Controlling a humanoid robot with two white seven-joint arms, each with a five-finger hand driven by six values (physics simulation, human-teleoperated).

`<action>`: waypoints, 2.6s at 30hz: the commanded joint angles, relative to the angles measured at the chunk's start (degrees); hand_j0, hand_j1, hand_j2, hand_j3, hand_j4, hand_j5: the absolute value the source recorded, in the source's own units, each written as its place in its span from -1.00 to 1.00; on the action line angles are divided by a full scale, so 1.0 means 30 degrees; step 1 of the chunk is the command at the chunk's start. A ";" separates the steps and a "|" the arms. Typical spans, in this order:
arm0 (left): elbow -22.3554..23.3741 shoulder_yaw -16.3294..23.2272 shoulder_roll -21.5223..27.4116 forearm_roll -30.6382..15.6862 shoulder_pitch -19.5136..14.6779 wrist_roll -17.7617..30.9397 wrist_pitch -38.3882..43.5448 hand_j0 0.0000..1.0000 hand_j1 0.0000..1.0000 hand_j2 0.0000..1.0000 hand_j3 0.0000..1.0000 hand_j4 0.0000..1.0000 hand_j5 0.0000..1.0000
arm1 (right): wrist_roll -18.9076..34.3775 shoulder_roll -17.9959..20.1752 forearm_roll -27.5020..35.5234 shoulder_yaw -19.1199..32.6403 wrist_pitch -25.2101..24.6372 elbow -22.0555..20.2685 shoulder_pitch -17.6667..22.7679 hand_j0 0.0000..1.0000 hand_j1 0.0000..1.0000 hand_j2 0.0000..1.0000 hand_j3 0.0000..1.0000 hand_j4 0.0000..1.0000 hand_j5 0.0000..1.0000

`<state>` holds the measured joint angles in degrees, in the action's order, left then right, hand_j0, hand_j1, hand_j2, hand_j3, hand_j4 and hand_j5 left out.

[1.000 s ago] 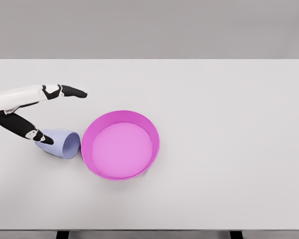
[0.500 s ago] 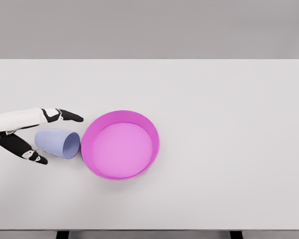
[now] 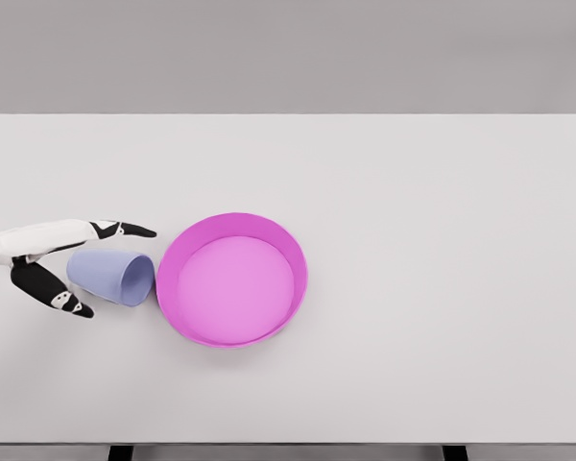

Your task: Flip the cup with left arm and place it on the plate

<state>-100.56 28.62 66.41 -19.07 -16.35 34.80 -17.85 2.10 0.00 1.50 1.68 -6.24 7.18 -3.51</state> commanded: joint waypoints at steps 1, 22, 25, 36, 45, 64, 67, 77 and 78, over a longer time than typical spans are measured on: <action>0.0296 -0.0049 0.0011 0.0145 -0.0029 -0.0058 0.0238 1.00 1.00 1.00 1.00 1.00 1.00 | 0.0003 0.0001 -0.0003 -0.0005 0.0000 0.0008 0.0029 1.00 1.00 1.00 1.00 1.00 1.00; 0.1146 -0.0752 -0.1043 0.3367 -0.0029 -0.0028 0.0209 1.00 1.00 1.00 1.00 1.00 1.00 | 0.0003 0.0001 -0.0003 -0.0005 0.0000 0.0008 0.0029 1.00 1.00 1.00 1.00 1.00 1.00; 0.1263 -0.0723 -0.1307 0.3661 0.0000 -0.0028 0.0238 1.00 1.00 1.00 1.00 1.00 1.00 | 0.0003 0.0001 -0.0003 -0.0005 0.0000 0.0008 0.0000 1.00 1.00 1.00 1.00 1.00 1.00; 0.1439 -0.0518 -0.1834 0.3661 0.0264 -0.0058 0.0502 1.00 1.00 1.00 1.00 1.00 1.00 | 0.0003 0.0001 -0.0003 -0.0005 0.0000 -0.0021 0.0029 1.00 1.00 1.00 1.00 1.00 1.00; 0.2288 -0.0430 -0.2772 0.3720 0.0264 -0.0058 0.0473 1.00 1.00 1.00 1.00 1.00 1.00 | 0.0003 0.0001 -0.0003 -0.0005 0.0000 0.0008 0.0000 1.00 1.00 1.00 1.00 1.00 1.00; 0.2347 -0.0401 -0.2801 0.4218 0.0293 -0.0058 0.0473 0.86 0.86 0.86 0.86 0.86 0.86 | 0.0003 0.0001 -0.0003 -0.0005 0.0000 0.0008 0.0029 1.00 1.00 1.00 1.00 1.00 1.00; 0.2376 -0.0371 -0.2801 0.4218 0.0293 -0.0058 0.0473 0.55 0.55 0.55 0.55 0.55 0.55 | 0.0003 0.0001 -0.0003 -0.0005 0.0000 0.0008 0.0000 1.00 1.00 1.00 1.00 1.00 1.00; 0.2376 -0.0430 -0.2684 0.4130 0.0703 -0.0028 0.0648 0.34 0.34 0.34 0.34 0.34 0.34 | 0.0003 0.0001 -0.0003 -0.0005 0.0000 0.0008 0.0029 1.00 1.00 1.00 1.00 1.00 1.00; 0.2347 -0.0430 -0.2684 0.4101 0.0703 0.0001 0.0882 0.34 0.34 0.34 0.34 0.34 0.34 | 0.0003 0.0001 -0.0003 -0.0005 0.0000 0.0008 0.0029 1.00 1.00 1.00 1.00 1.00 1.00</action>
<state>-93.49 27.30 58.21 -6.76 -14.15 34.75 -15.82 2.10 0.00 1.50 1.69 -6.24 7.18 -3.52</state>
